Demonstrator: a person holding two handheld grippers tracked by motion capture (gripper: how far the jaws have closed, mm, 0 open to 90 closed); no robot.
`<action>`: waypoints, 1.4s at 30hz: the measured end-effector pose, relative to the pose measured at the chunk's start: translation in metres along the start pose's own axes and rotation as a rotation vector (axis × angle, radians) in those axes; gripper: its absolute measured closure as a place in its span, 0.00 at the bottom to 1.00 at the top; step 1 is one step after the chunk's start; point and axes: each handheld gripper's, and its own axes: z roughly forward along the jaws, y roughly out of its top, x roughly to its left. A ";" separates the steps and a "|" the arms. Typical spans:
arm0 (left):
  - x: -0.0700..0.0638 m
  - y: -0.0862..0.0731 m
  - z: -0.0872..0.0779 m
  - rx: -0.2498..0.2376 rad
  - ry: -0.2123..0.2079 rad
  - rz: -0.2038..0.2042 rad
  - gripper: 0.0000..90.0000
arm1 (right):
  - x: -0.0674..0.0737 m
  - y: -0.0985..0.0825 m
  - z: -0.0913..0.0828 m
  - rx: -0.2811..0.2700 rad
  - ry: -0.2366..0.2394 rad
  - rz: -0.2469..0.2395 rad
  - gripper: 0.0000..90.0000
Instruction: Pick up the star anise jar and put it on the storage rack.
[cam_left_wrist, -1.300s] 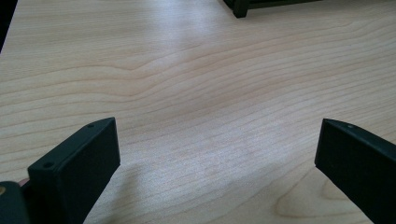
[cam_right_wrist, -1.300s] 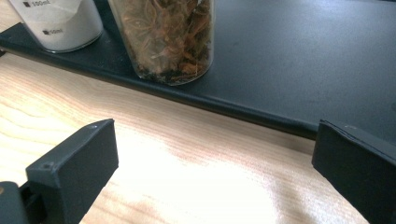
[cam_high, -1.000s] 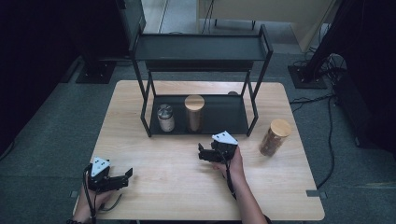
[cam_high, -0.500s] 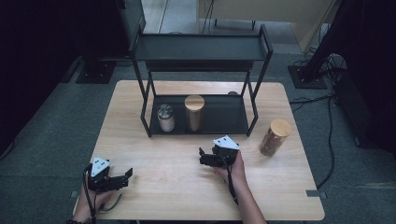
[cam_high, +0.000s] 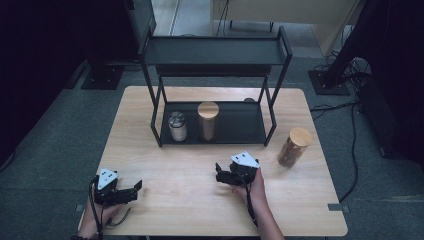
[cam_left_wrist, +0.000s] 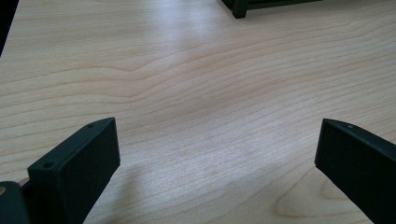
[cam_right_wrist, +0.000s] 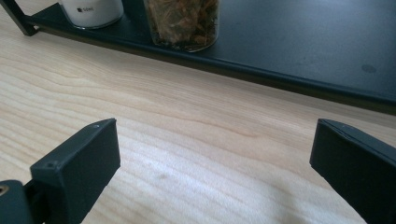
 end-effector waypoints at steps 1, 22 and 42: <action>0.000 0.000 0.000 0.000 0.000 0.000 0.00 | 0.000 -0.001 -0.001 -0.002 -0.001 0.000 0.02; 0.000 0.000 0.000 -0.004 0.001 -0.004 0.00 | -0.008 -0.017 -0.027 -0.004 -0.028 -0.010 0.02; 0.000 0.000 0.000 -0.003 -0.002 -0.003 0.00 | -0.026 -0.029 -0.047 0.003 -0.065 -0.009 0.02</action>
